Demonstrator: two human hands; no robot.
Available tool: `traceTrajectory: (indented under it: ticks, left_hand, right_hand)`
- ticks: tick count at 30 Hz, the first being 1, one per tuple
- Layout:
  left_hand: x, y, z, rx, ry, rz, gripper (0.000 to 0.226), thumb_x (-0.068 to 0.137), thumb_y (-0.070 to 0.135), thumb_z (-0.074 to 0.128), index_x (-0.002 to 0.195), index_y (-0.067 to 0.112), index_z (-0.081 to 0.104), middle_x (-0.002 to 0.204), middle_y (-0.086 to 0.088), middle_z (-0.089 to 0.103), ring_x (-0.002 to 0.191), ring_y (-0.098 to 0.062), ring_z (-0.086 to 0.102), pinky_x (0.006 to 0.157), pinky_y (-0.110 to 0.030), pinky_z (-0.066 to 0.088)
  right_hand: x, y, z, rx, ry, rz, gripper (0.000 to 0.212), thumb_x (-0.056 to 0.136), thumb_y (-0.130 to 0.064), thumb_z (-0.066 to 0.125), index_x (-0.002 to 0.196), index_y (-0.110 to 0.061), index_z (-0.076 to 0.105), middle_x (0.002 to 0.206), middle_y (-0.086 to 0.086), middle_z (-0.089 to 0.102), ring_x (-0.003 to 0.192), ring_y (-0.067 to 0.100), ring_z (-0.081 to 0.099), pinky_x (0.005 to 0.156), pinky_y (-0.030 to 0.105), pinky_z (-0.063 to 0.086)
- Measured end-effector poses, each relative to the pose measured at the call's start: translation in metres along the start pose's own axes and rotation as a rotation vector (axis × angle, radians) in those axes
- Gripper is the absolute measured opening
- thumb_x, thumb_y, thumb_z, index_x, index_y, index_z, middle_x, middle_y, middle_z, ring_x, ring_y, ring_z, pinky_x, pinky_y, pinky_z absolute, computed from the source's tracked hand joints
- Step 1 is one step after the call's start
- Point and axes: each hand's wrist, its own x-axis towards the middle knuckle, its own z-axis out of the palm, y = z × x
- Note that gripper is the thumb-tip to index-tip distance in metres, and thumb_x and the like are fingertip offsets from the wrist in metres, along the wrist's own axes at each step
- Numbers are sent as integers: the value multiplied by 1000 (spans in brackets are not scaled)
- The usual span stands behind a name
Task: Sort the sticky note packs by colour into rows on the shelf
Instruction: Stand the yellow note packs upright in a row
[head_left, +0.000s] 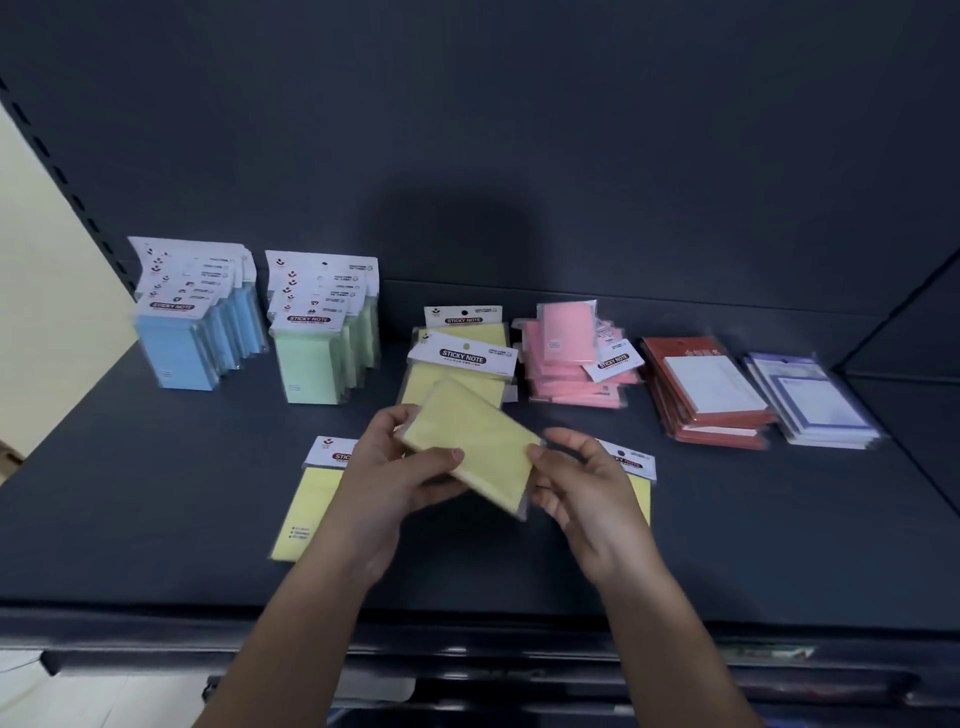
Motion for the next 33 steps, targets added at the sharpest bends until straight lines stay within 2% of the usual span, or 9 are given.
traceTrajectory:
  ticks: [4, 7, 9, 13, 15, 18, 23, 29, 33]
  left_hand:
    - [-1, 3, -5, 95, 9, -28, 3, 86, 15, 59, 88, 14, 59, 74, -1, 65, 68, -17, 63, 55, -28, 55]
    - [0, 0, -11, 268, 73, -17, 26, 91, 30, 55, 76, 10, 59, 48, -4, 49, 39, -18, 48, 40, -25, 43]
    - [2, -3, -14, 359, 85, -14, 32, 92, 31, 54, 70, 8, 58, 46, -3, 48, 36, -17, 46, 38, -23, 38]
    - [3, -10, -18, 427, 54, 34, 5, 88, 12, 61, 91, 15, 64, 78, -3, 64, 59, -9, 53, 39, -20, 40]
    - [4, -16, -23, 501, 35, 29, 36, 84, 8, 65, 111, 31, 55, 94, 3, 61, 72, -12, 53, 39, -21, 39]
    - [2, -18, -26, 711, -14, 57, 50, 82, 11, 68, 117, 42, 50, 110, 9, 54, 77, -14, 51, 59, -21, 42]
    - [-2, -20, -21, 1391, -111, 232, 51, 79, 29, 69, 127, 26, 51, 136, 7, 35, 111, -14, 44, 95, -24, 35]
    - [-5, -21, -11, 1545, -319, 289, 60, 81, 42, 64, 134, 29, 42, 149, 9, 25, 134, -10, 25, 109, -22, 20]
    - [-6, -16, -10, 1698, -292, 343, 60, 82, 51, 58, 134, 31, 38, 129, 8, 36, 119, -12, 34, 101, -25, 29]
  right_hand:
    - [2, 1, -4, -18, -18, -98, 21, 84, 11, 56, 87, -10, 52, 56, -3, 60, 39, 7, 43, 37, 17, 33]
    - [0, 2, -8, -151, -74, -143, 23, 83, 14, 54, 89, -8, 55, 68, -2, 64, 40, 8, 40, 38, 18, 31]
    - [-1, 3, -12, -208, -101, -156, 24, 83, 13, 56, 92, -9, 57, 81, -2, 67, 42, 9, 38, 41, 18, 33]
    - [-1, 5, -19, -337, -120, -188, 26, 82, 9, 60, 97, -12, 59, 98, 0, 64, 43, 8, 40, 46, 19, 36]
    - [-1, 6, -22, -494, -102, -214, 31, 81, 7, 62, 95, -20, 59, 82, 1, 62, 47, 7, 44, 49, 18, 38]
    - [-2, 8, -24, -903, -124, -362, 29, 83, -1, 62, 93, -28, 58, 69, -8, 53, 57, 3, 48, 58, 14, 39]
    - [-2, 18, -21, -1392, -276, -607, 23, 85, -11, 58, 107, -17, 63, 108, -3, 57, 101, 13, 48, 81, 20, 35]
    - [4, 21, -19, -1467, -309, -651, 24, 84, -2, 53, 101, -10, 67, 109, 1, 61, 104, 19, 53, 84, 22, 37]
    - [5, 17, -16, -1453, -372, -644, 26, 87, -4, 52, 107, -12, 67, 119, -2, 61, 112, 16, 51, 91, 16, 33]
